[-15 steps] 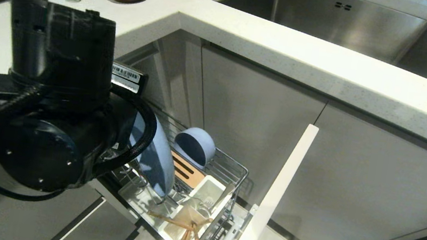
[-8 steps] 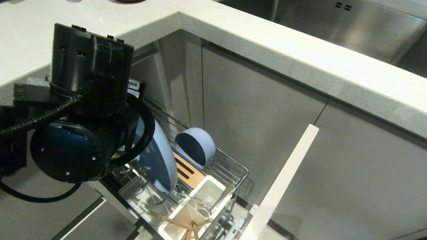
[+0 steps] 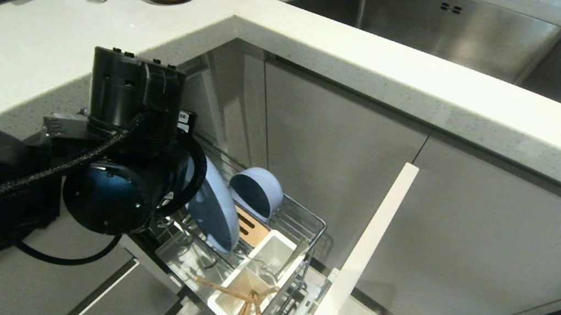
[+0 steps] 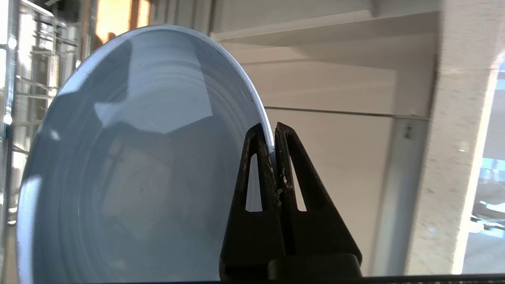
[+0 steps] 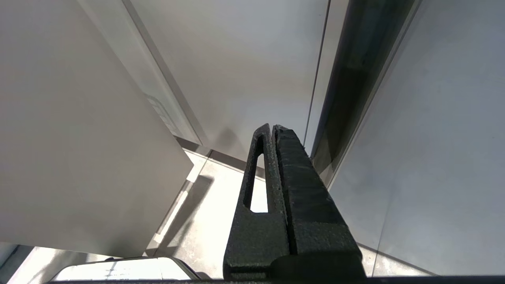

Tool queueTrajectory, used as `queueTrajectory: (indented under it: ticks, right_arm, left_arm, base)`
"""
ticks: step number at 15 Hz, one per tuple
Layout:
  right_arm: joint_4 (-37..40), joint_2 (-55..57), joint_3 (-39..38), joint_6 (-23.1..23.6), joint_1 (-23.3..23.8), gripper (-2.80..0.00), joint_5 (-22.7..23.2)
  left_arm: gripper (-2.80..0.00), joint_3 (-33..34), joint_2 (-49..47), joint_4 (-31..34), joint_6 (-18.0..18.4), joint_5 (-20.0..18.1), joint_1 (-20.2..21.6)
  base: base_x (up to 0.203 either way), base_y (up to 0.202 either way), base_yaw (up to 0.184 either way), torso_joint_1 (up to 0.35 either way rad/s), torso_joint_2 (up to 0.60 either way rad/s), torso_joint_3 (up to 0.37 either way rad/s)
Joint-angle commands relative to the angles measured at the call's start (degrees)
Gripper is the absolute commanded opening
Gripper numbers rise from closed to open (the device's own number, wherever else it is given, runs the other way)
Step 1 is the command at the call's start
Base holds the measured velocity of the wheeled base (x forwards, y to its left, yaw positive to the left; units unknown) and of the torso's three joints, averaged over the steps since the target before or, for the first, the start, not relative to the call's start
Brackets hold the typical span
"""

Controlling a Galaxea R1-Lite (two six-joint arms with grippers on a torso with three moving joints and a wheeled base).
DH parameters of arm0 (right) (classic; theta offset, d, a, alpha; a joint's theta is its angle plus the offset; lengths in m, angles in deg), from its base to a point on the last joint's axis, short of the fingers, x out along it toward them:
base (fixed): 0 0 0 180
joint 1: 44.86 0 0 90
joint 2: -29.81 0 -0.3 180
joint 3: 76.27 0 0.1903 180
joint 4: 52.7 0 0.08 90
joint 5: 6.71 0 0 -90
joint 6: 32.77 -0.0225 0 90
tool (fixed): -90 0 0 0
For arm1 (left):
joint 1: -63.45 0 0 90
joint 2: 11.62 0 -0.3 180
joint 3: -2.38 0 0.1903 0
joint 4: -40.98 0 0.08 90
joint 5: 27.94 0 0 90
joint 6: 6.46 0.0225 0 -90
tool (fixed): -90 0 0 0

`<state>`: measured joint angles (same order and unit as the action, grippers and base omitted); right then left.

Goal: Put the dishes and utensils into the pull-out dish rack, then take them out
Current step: Pick up the plate and place it in the cupboard

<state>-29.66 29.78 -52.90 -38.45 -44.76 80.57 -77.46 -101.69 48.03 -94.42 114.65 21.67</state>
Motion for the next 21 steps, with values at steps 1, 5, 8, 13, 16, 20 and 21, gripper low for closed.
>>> queueTrajectory:
  ticks: [1,5,8,13,16,20,21]
  right_arm:
    - [0.0,-0.2,0.0,0.0,0.0,-2.80,0.0]
    - [0.0,-0.2,0.0,0.0,0.0,-2.80,0.0]
    - [0.0,-0.2,0.0,0.0,0.0,-2.80,0.0]
    - [0.0,-0.2,0.0,0.0,0.0,-2.80,0.0]
    - [0.0,-0.2,0.0,0.0,0.0,-2.80,0.0]
    - [0.0,-0.2,0.0,0.0,0.0,-2.80,0.0]
    - [0.0,-0.2,0.0,0.0,0.0,-2.80,0.0]
  left_arm:
    - [-2.80,0.4,-1.2,0.0,-1.1,0.3,0.9]
    - [-2.80,1.4,-1.6,0.4,-3.9,-0.2,1.7]
    - [-2.80,2.2,-2.4,0.2,-4.8,-0.4,3.4]
    - [-2.80,4.4,-3.3,0.6,-6.3,-2.4,5.7]
    - [-2.80,4.7,-3.5,0.6,-6.4,-2.5,6.0]
    - [-2.80,4.6,-3.5,1.1,-6.2,-3.4,6.0]
    - [0.00,4.6,-3.4,2.5,-6.3,-3.5,6.0]
  base:
    - [0.000,0.000,0.000,0.000,0.00,0.000]
    - [0.000,0.000,0.000,0.000,0.00,0.000]
    - [0.000,0.000,0.000,0.000,0.00,0.000]
    - [0.000,0.000,0.000,0.000,0.00,0.000]
    - [0.000,0.000,0.000,0.000,0.00,0.000]
    - [0.000,0.000,0.000,0.000,0.00,0.000]
    - [0.000,0.000,0.000,0.000,0.00,0.000]
